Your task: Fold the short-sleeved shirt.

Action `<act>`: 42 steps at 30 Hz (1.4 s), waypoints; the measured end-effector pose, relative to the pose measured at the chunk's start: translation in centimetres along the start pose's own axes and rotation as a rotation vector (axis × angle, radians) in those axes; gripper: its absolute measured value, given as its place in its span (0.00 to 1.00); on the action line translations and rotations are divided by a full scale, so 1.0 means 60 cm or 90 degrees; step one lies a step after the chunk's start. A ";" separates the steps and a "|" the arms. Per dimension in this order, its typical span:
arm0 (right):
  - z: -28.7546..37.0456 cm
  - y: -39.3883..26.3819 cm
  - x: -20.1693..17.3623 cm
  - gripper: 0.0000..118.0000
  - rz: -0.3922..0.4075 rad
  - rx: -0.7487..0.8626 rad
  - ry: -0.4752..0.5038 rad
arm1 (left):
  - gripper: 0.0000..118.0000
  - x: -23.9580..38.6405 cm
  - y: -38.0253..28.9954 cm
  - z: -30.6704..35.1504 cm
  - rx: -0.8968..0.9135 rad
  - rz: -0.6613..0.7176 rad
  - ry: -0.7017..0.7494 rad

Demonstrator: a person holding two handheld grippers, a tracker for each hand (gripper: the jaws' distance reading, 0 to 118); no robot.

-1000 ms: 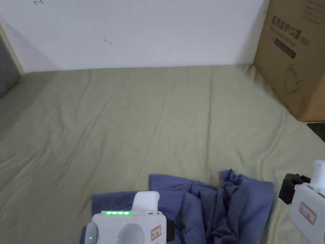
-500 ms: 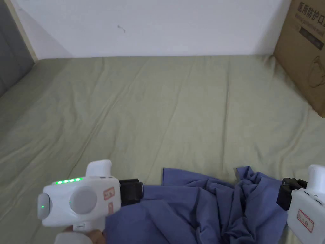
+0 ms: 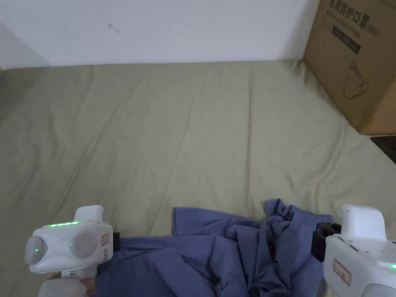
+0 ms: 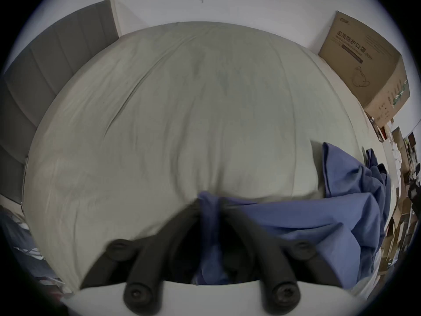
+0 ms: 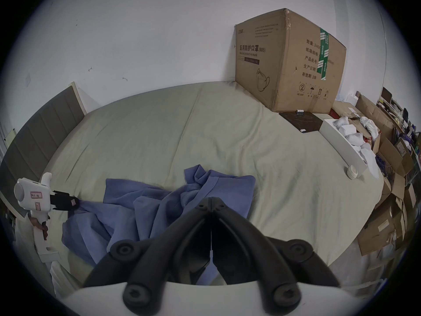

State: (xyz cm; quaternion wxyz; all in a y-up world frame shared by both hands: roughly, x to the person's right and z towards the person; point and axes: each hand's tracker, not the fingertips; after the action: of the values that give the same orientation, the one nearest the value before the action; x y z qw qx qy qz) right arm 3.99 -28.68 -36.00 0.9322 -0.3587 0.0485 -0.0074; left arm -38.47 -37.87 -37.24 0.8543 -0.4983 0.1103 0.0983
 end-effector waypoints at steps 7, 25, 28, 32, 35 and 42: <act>-0.016 0.035 -0.013 0.00 0.040 -0.024 0.057 | 0.04 -0.003 0.009 0.054 0.026 0.011 -0.023; -0.363 0.081 -0.138 0.72 0.206 -0.393 0.113 | 0.04 -0.013 0.010 0.072 0.036 0.038 -0.040; -0.344 0.088 -0.136 0.64 0.178 -0.366 0.119 | 0.04 -0.012 0.010 0.067 0.030 0.036 -0.039; -0.323 0.093 -0.153 0.06 0.263 -0.333 0.089 | 0.04 -0.011 0.011 0.064 0.024 0.030 -0.033; -0.321 0.102 -0.145 0.03 0.236 -0.342 0.097 | 0.04 -0.014 0.021 0.076 0.028 0.037 -0.036; -0.218 0.220 -0.086 0.02 0.135 -0.229 0.121 | 0.04 -0.017 0.061 0.152 0.090 0.019 -0.014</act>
State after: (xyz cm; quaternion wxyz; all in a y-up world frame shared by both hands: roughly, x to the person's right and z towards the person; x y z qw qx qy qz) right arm -2.69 -27.36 -54.02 0.8401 -0.5095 0.1742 0.0651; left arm -39.63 -28.19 -35.64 0.8868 -0.4342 0.1150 0.1087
